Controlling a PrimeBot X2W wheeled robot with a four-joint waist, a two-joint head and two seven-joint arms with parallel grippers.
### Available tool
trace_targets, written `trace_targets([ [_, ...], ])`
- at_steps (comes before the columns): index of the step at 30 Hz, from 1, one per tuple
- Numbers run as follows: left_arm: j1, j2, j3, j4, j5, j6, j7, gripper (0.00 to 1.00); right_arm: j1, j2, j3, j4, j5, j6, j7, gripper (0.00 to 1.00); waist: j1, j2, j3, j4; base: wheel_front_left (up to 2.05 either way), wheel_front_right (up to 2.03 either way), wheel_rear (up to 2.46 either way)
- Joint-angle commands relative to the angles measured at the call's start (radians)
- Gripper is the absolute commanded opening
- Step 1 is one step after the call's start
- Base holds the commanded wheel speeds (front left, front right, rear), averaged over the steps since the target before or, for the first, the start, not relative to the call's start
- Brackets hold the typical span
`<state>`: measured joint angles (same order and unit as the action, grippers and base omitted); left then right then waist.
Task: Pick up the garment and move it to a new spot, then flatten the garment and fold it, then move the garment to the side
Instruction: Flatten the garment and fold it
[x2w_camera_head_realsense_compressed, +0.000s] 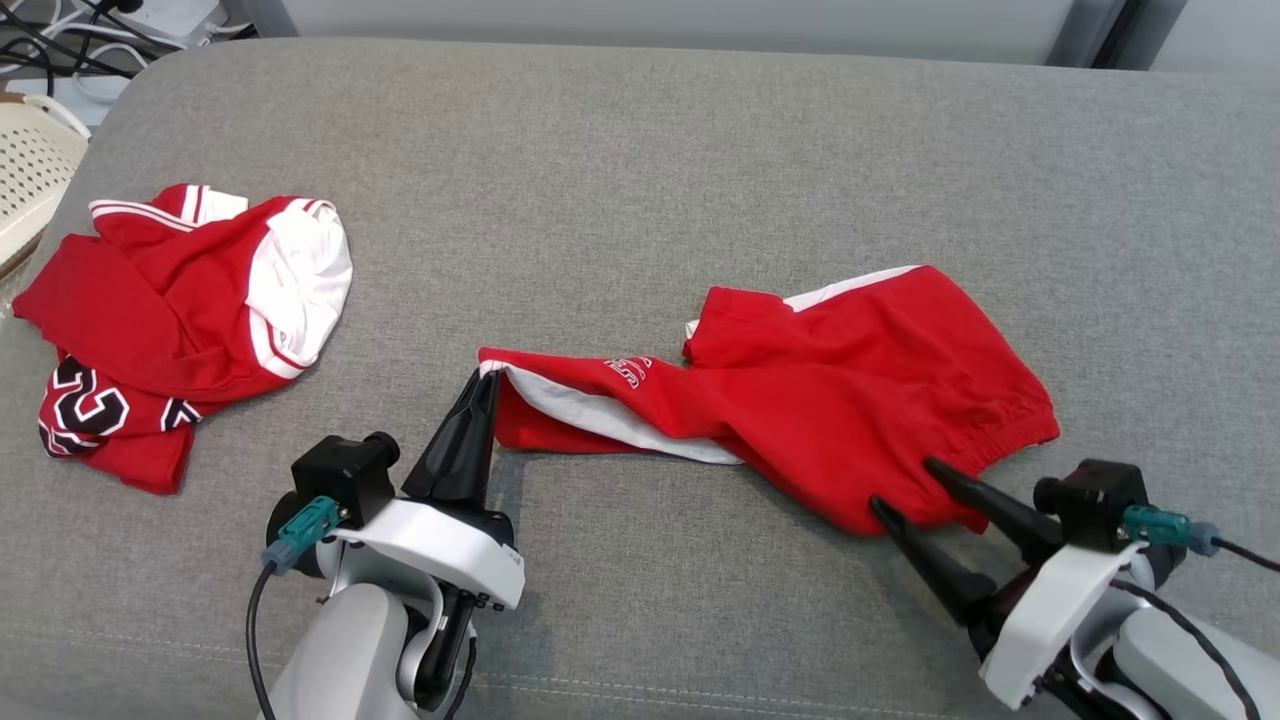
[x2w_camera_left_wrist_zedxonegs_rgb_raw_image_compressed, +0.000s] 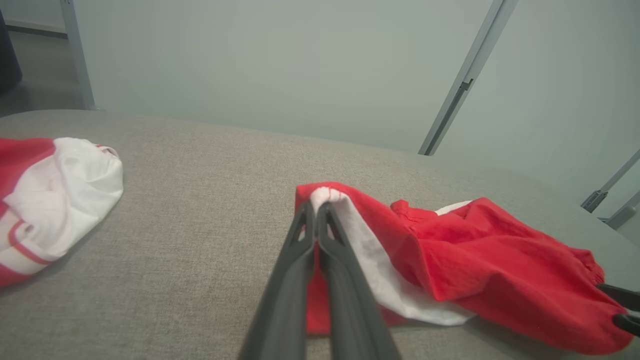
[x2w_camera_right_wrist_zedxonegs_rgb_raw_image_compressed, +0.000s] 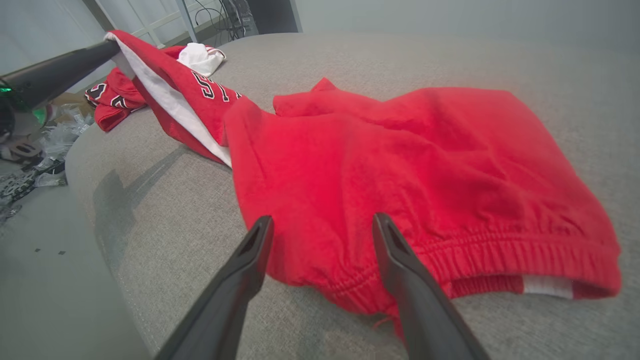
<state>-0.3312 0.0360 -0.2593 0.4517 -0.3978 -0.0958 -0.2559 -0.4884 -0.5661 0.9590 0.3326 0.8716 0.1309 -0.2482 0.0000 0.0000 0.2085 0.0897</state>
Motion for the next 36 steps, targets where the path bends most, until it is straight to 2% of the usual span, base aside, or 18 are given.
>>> trace_targets([
  [1, -0.008, 0.014, 0.029, -0.028, 0.009, -0.001, -0.006, 0.00, 0.034, -0.034, 0.030, -0.051, 0.026, 0.000, -0.013, 1.00, 0.0000, 0.0000, 0.005, 0.002, 0.00, 0.00, 0.00],
  [6, -0.007, 0.014, 0.021, -0.028, 0.005, -0.002, -0.006, 0.00, 0.036, -0.083, 0.119, -0.080, 0.071, 0.000, -0.013, 1.00, 0.0000, 0.0000, 0.007, 0.007, 0.00, 0.00, 0.00],
  [10, -0.002, 0.014, 0.022, -0.026, 0.006, 0.000, -0.006, 0.00, 0.019, -0.100, 0.059, -0.003, 0.005, 0.000, -0.013, 1.00, 0.0000, 0.0000, 0.009, 0.007, 0.00, 0.00, 0.00],
  [14, -0.001, 0.014, 0.026, -0.021, 0.008, 0.000, -0.006, 0.00, 0.004, -0.041, -0.012, 0.097, -0.125, 0.000, -0.013, 1.00, 0.0000, 0.0000, 0.012, 0.006, 0.00, 0.00, 0.00],
  [16, -0.003, 0.014, 0.023, -0.018, 0.007, -0.001, -0.006, 0.00, -0.013, 0.000, -0.006, 0.146, -0.182, 0.000, -0.004, 1.00, 0.0000, 0.0000, 0.013, 0.008, 0.00, 0.00, 0.00],
  [17, -0.003, 0.014, 0.023, -0.018, 0.007, -0.001, -0.006, 0.00, -0.013, 0.000, -0.006, 0.146, -0.182, 0.000, -0.004, 1.00, 0.0000, 0.0000, 0.013, 0.008, 0.00, 0.00, 0.00],
  [21, -0.010, 0.014, 0.010, -0.015, 0.002, -0.002, -0.006, 0.00, -0.066, 0.068, 0.018, 0.214, -0.237, 0.000, 0.036, 1.00, 0.0000, 0.0000, 0.015, 0.019, 0.00, 0.00, 0.00],
  [22, -0.012, 0.014, 0.008, -0.016, 0.001, -0.001, -0.006, 0.00, -0.079, 0.076, 0.024, 0.230, -0.248, 0.000, 0.047, 0.88, 0.0000, 0.0000, 0.015, 0.023, 0.00, 0.00, 0.00],
  [23, -0.013, 0.014, 0.006, -0.016, -0.002, -0.001, -0.006, 0.00, -0.091, 0.085, 0.026, 0.244, -0.254, 0.000, 0.055, 0.44, 0.0000, 0.0000, 0.015, 0.026, 0.00, 0.00, 0.00],
  [24, -0.013, 0.014, 0.004, -0.016, -0.003, 0.000, -0.006, 0.00, -0.100, 0.092, 0.027, 0.258, -0.254, 0.000, 0.064, 0.28, 0.0000, 0.0000, 0.015, 0.030, 0.00, 0.00, 0.00],
  [25, -0.012, 0.014, 0.003, -0.017, -0.004, 0.001, -0.006, 0.00, -0.110, 0.095, 0.028, 0.269, -0.255, 0.000, 0.073, 0.00, 0.0000, 0.0000, 0.014, 0.034, 0.00, 0.00, 0.00],
  [29, -0.004, 0.014, 0.002, -0.019, -0.006, 0.001, -0.006, 0.00, -0.155, 0.097, -0.008, 0.287, -0.247, 0.000, 0.051, 0.00, 0.0000, 0.0000, 0.012, 0.047, 0.00, 0.00, 0.00],
  [36, -0.010, 0.014, -0.011, -0.027, -0.012, 0.003, -0.006, 0.00, -0.297, 0.080, -0.164, 0.338, -0.223, 0.000, 0.015, 0.00, 0.0000, 0.0000, 0.034, 0.072, 0.00, 0.00, 0.00],
])
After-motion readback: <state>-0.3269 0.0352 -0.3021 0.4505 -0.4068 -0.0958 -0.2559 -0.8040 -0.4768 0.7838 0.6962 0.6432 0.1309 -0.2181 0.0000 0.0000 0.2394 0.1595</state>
